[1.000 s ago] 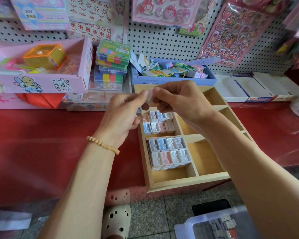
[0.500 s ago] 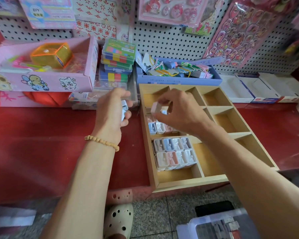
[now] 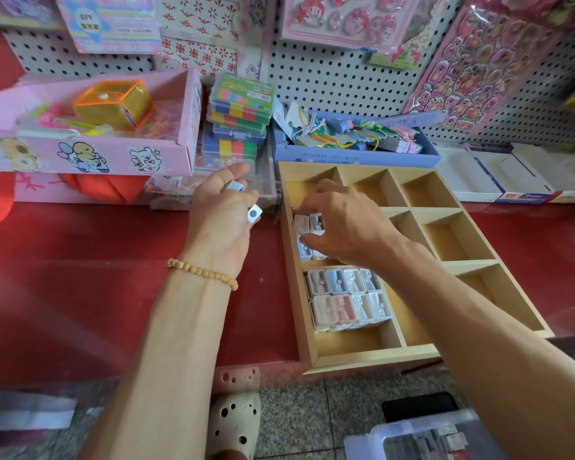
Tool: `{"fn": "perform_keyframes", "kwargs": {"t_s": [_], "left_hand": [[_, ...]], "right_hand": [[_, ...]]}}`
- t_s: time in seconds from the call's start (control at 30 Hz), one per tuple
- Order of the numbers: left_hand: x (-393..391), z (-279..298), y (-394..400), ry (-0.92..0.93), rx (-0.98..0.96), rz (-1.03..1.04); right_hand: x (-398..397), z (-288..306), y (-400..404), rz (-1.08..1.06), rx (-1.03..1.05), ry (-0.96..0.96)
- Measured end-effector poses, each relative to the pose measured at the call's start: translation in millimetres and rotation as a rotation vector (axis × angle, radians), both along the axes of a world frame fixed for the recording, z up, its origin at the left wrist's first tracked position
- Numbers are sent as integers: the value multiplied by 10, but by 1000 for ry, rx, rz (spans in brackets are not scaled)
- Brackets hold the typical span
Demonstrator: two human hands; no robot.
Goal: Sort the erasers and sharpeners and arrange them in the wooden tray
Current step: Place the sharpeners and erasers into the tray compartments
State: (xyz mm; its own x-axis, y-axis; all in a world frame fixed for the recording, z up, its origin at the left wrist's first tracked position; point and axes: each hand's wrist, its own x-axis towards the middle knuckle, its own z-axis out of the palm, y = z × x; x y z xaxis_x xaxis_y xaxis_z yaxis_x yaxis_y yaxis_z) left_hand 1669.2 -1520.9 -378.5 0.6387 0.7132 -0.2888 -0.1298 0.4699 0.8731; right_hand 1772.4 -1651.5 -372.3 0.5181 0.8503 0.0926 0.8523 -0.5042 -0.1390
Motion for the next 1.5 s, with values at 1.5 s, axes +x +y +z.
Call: {"fn": "perform_keyframes", "kwargs": {"t_s": [1.5], "left_hand": [[150, 33, -484, -2, 403, -258]], "right_hand": [[-86, 255, -359, -246, 564, 524]]}}
